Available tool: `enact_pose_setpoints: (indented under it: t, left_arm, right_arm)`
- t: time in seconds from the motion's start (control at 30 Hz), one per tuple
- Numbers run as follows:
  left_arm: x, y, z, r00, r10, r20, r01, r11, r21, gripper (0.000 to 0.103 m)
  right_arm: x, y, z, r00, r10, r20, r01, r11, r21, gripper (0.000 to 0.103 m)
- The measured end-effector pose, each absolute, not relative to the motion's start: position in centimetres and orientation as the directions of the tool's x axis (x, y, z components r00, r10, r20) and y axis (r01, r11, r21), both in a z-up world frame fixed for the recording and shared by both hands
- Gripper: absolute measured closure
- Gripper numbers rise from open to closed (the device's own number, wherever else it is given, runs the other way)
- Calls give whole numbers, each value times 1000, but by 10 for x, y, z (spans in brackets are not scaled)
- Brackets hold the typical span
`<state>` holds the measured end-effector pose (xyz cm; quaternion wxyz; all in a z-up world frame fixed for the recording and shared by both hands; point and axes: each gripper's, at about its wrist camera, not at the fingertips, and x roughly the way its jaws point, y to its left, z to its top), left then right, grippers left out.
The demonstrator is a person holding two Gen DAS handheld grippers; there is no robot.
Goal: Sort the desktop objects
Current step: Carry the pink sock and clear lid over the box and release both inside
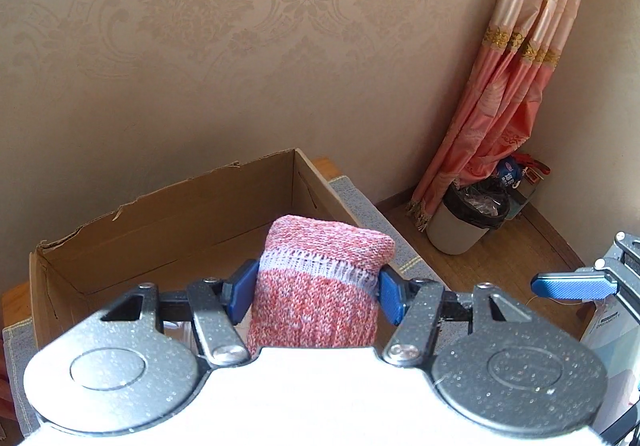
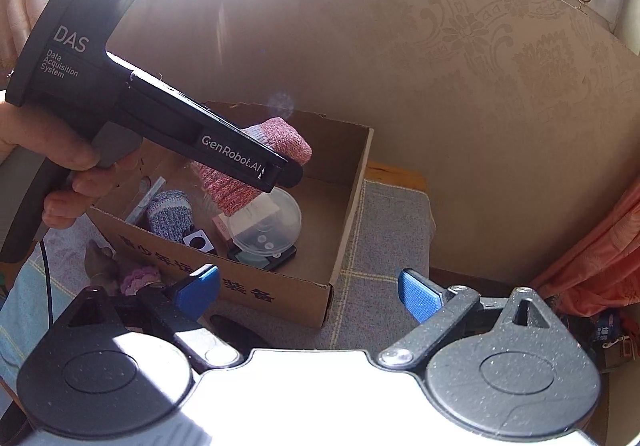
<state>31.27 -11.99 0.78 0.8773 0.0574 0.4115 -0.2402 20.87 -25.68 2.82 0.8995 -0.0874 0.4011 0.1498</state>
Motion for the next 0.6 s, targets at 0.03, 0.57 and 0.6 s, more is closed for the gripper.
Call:
enact_pose_setpoints:
  t: [0.03, 0.57, 0.6]
  left_arm:
    - [312, -122, 7, 548, -376, -747, 472, 877, -95, 39]
    - [275, -111, 18, 533, -297, -792, 527, 849, 36, 16]
    - [271, -108, 18, 532, -291, -795, 531, 846, 45, 16]
  right_arm:
    - [208, -257, 28, 634, 200, -747, -340, 940, -37, 5]
    - [192, -253, 33, 646, 204, -735, -342, 939, -40, 1]
    - [190, -253, 32, 644, 207, -736, -342, 939, -36, 1]
